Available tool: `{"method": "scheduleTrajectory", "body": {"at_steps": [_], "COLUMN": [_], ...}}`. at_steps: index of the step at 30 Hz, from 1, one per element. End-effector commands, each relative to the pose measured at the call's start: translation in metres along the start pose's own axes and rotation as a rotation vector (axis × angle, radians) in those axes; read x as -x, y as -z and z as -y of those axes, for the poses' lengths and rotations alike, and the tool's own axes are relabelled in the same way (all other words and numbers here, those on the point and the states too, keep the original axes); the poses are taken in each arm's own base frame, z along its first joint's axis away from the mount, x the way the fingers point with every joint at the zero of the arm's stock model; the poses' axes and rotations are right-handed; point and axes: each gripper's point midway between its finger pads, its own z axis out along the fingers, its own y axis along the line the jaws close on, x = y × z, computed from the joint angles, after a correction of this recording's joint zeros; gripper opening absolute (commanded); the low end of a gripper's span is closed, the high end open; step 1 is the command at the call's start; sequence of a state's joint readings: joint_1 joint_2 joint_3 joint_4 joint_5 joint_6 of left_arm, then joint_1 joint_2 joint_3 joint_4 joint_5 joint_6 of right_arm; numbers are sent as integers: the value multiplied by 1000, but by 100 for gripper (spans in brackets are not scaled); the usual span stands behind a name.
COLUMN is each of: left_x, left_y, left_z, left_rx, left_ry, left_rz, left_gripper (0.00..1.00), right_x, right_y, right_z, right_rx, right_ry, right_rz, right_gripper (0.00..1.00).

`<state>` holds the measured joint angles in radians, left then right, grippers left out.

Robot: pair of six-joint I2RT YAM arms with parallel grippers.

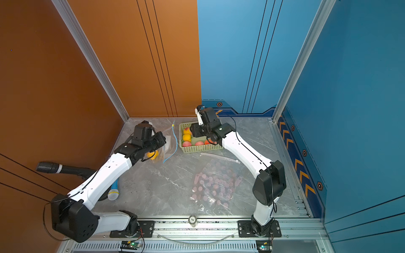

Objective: Place the peach in a zip-top bag and seal the zipper
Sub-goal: Place the peach in the zipper food storage bag.

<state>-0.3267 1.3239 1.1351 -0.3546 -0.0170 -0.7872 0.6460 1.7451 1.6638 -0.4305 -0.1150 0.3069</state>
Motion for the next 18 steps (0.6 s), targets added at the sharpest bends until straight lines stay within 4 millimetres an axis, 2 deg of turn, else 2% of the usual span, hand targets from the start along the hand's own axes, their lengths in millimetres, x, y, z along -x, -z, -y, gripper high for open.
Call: {"method": "scheduleTrajectory", "body": {"at_steps": [1,2,4,8,13,18], "left_x": [12,12,13,12,12,12], "left_y": [2,3,3,7,14,20], "left_z": [11,12,13,13,16,21], "left_rx": [-34,-37,-40,-46,-60,-82], "left_ry": [12,11,11,11,9,9], "left_rz": [17,17,17,17,24,25], "left_gripper": [0,0,0,0,0,0], "right_x": [4,-2,-8,-19,-29,-35], "right_y": [4,3,0,-15,-37,-53], "right_z": [-50,-65,-84,-102,-104,-93], "right_rx": [160,191,232,270,261,196], "right_ry": [-17,-8,3,6,3,5], "right_rz": [68,63,68,49,10,-8], "right_gripper": [39,39,40,40,39,39]}}
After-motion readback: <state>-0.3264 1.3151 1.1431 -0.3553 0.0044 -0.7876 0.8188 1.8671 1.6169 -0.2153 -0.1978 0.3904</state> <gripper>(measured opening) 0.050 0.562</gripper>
